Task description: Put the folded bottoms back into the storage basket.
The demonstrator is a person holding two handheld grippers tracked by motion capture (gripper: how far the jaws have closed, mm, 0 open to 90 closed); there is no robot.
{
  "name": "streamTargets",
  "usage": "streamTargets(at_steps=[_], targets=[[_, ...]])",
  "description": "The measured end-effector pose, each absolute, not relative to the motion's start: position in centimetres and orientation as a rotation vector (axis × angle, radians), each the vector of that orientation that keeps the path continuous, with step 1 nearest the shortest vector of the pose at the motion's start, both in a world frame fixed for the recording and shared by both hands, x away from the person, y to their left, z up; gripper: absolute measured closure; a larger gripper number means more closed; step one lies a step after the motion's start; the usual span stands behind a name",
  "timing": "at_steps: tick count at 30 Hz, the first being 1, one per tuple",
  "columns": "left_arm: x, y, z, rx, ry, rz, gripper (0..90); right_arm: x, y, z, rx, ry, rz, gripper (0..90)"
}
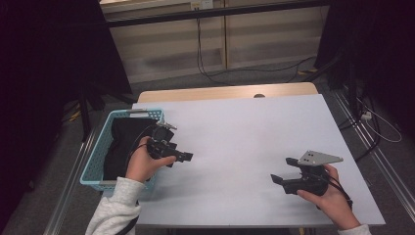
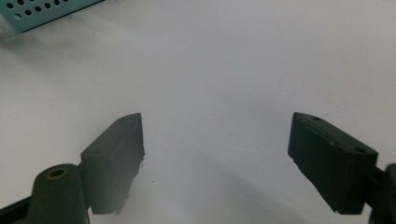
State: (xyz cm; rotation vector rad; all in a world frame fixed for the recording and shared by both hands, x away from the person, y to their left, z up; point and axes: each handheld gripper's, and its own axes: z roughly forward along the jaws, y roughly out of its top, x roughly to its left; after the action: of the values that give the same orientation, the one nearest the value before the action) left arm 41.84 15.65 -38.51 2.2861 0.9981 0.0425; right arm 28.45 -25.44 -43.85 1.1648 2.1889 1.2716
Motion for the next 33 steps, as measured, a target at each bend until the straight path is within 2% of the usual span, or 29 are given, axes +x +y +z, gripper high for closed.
streamTargets(at_steps=[14, 33], targets=[[40.5, 13.7, -40.2, 2.282, 0.924, 0.016, 15.5, 28.4, -25.7, -44.0, 1.172, 2.188, 1.266, 17.0], [38.4, 14.8, -43.5, 2.24, 0.932, -0.013, 13.0, 28.0, -26.5, -44.3, 1.191, 2.197, 1.237, 16.9]])
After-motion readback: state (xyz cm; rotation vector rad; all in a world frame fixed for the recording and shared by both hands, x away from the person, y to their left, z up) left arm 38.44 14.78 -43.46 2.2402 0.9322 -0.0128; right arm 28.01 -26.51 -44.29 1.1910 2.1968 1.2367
